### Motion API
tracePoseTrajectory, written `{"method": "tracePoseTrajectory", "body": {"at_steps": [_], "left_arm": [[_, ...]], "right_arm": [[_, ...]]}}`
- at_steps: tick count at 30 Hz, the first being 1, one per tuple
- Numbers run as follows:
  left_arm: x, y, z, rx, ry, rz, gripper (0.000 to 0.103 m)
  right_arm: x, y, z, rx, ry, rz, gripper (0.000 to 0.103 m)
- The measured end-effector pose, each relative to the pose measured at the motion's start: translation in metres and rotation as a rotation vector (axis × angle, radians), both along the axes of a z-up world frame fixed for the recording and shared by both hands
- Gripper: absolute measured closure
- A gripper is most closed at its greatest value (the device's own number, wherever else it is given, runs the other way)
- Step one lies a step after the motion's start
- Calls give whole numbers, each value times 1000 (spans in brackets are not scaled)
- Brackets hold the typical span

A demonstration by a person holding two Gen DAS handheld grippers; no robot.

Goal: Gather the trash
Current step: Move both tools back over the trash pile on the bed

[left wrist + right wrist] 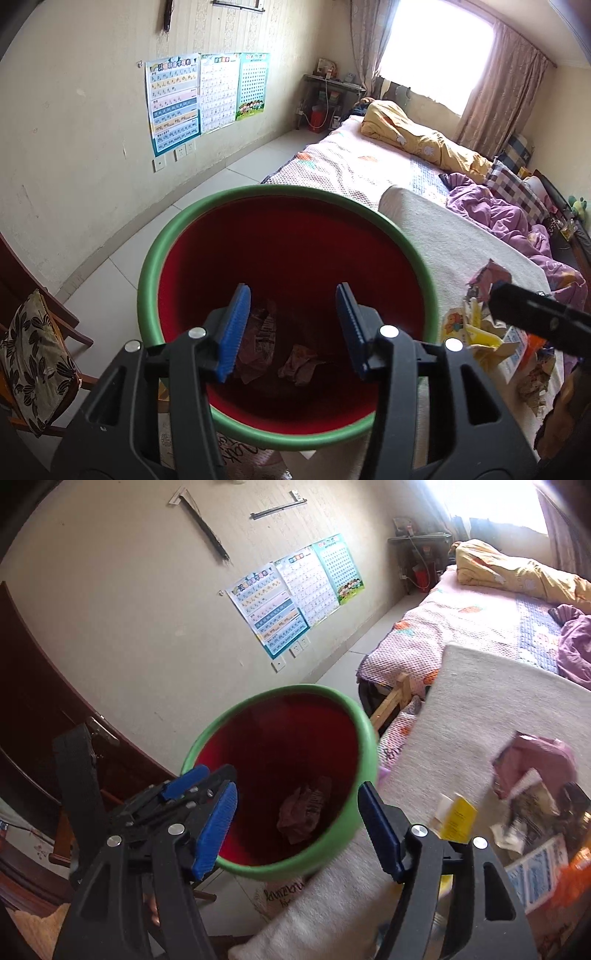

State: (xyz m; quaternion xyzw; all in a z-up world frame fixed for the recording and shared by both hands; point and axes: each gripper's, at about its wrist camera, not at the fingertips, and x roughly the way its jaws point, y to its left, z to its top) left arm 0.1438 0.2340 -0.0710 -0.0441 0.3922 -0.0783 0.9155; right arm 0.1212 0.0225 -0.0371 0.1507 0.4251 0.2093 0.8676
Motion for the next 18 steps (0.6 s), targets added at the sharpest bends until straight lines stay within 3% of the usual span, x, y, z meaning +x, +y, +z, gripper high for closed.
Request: {"method": "tracePoseTrajectory", "body": {"at_steps": [10,14,18], "left_arm": [[-32,-76,14,8,-28,-136,54],[-47,-112,6,5,1,-197,47],[-55,-141,-10,11,48,-216,46]], "right_arm": [[-67,-83,-5,-127,-17,-136,36],[-86,-121,-12,-153,4,-192,36],[-104,-152,-22,-151,34,-223,36]]}}
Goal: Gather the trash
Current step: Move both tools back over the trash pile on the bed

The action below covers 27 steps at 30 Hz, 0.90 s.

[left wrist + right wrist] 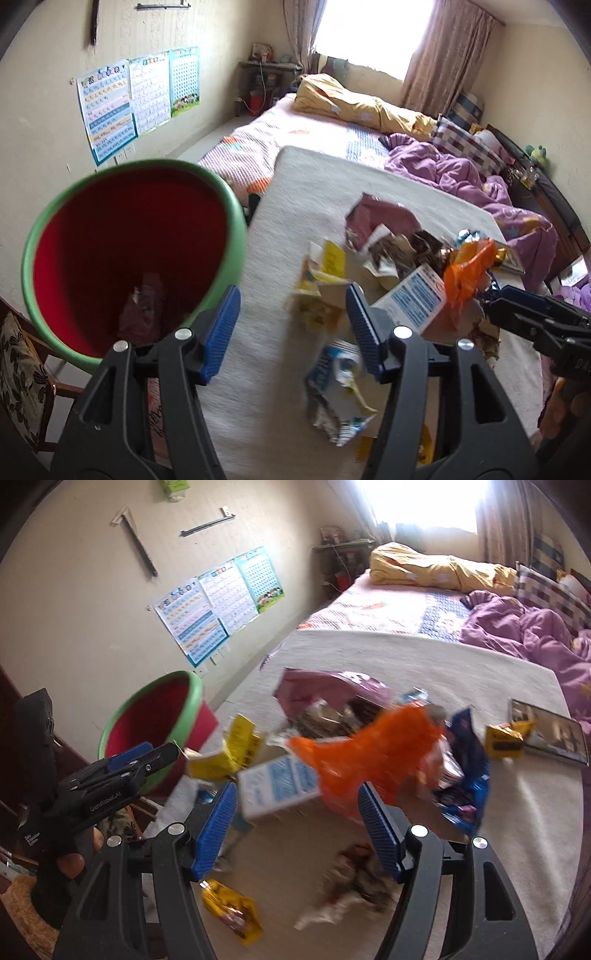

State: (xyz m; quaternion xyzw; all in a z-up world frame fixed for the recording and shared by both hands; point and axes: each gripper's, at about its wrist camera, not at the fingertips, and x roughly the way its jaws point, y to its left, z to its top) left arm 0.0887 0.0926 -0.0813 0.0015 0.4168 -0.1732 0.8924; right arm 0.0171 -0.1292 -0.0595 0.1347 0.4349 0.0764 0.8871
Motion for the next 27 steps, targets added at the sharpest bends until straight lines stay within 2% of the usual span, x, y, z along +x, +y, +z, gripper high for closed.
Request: {"method": "tracePoseTrajectory", "body": {"at_steps": [4,11,16,27], "left_arm": [[3,-20,-9,36,17,-7,46],[8,-34,-16,23,55,16,46],[1,-34,-10,4,56,38,41],[-27,-23,-27,7,157,68,41]], "right_arm": [[-16,-22,-8,12,17,6,36],[-29,-44,-15,32,35,24,36],[-31,-61,-13,45,28,7,36],[-21,-75,-13,70,42,21,36]]}}
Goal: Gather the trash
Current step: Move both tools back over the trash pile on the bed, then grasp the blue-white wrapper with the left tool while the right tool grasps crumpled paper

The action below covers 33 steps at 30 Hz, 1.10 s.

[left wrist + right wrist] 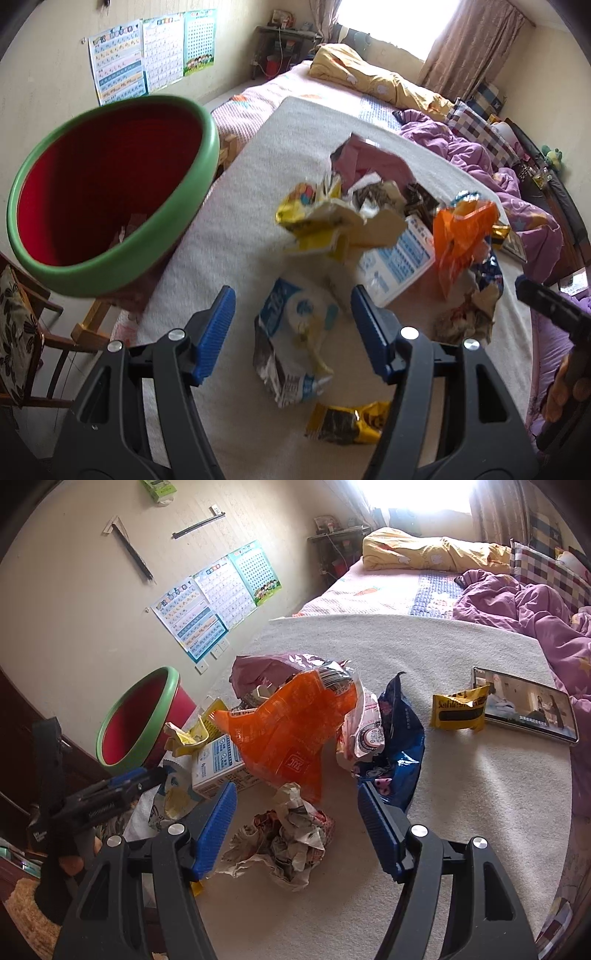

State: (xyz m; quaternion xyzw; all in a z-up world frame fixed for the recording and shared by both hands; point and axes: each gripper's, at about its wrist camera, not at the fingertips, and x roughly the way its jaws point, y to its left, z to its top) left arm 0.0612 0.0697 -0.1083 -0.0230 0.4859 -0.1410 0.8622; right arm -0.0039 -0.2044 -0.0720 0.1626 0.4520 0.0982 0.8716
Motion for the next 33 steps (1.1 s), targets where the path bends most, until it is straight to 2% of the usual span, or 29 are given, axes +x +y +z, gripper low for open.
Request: {"method": "tracePoseTrajectory", "body": {"at_steps": [6,14,19,25,29,33], "left_arm": [[-6,-4,-19,9,57,6,41],[-7,-9,-25,18,65,-5,43],[-10,-9,-24,21,57,-6,44],[-15,-6,-18,10,39,-5,44],[-15,-7,-19,10,42,-6,44],[-16,-6,-21,12,54,-4,44]], "right_arm": [[2,5,-17,11,66,36,36],[3,15,-44,21,169,59,35],[-5,21,-37,-21,127,76,32],[-19,29,-24,-83,38,173,29],[-18,38,-29,-111,45,211,25],[-10,53,-37,-183,65,218,25]]}}
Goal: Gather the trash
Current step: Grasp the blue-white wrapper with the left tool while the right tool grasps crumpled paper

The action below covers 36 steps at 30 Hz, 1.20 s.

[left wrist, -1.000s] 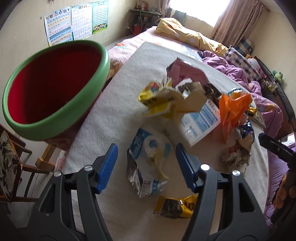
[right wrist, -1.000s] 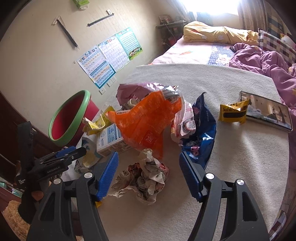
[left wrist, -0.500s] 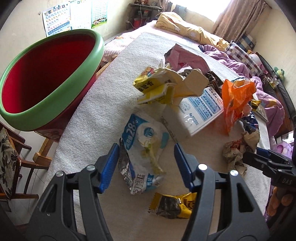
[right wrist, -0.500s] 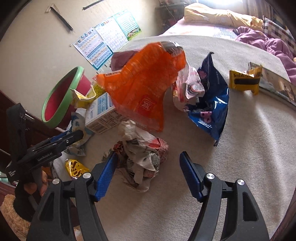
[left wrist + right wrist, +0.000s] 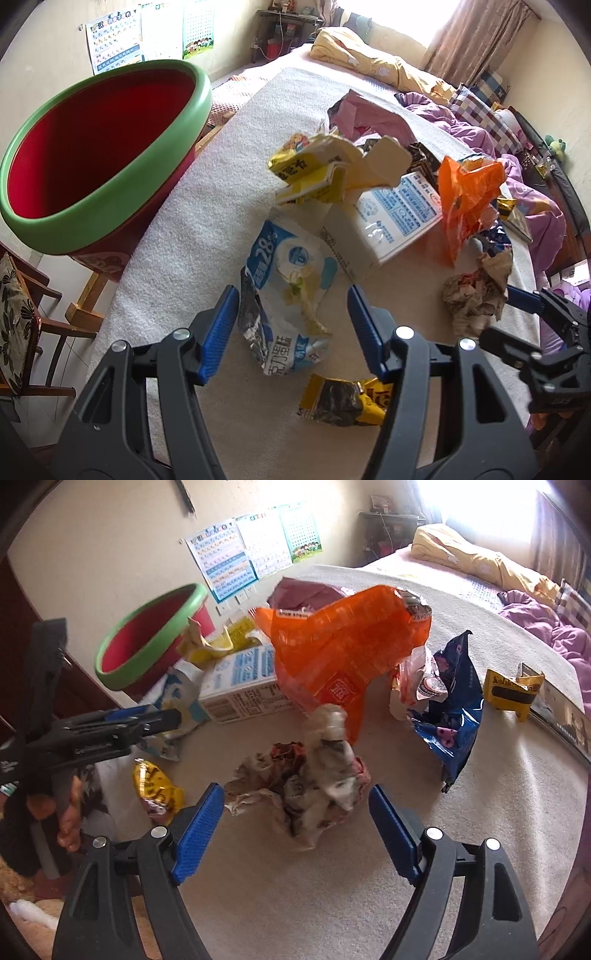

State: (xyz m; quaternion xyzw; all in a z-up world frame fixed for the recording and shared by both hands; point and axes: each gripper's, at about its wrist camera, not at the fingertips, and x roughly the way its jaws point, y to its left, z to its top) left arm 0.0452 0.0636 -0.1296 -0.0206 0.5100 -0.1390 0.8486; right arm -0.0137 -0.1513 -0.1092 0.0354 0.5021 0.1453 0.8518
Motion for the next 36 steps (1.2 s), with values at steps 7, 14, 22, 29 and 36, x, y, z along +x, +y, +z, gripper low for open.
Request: {"method": "tracePoseTrajectory", "body": {"at_steps": [7,14,22,29,36], "left_arm": [[-3,1,6,3,-22,-8,44],[1,6,6,-2,-18,5,44],[12,1,3,-2,-16,-28,56],[14,5,-4,-31,1,-32,76],[10,6,2,-38,-16,-47,83]], "right_arm": [[9,4,-12,49,39,4,56],[9,-9,-5,155,18,-47,68],[9,-10,18,201,-65,-67,68],[8,-11,23,208,-67,-80,68],[9,-8,24,210,-71,-84,68]]}}
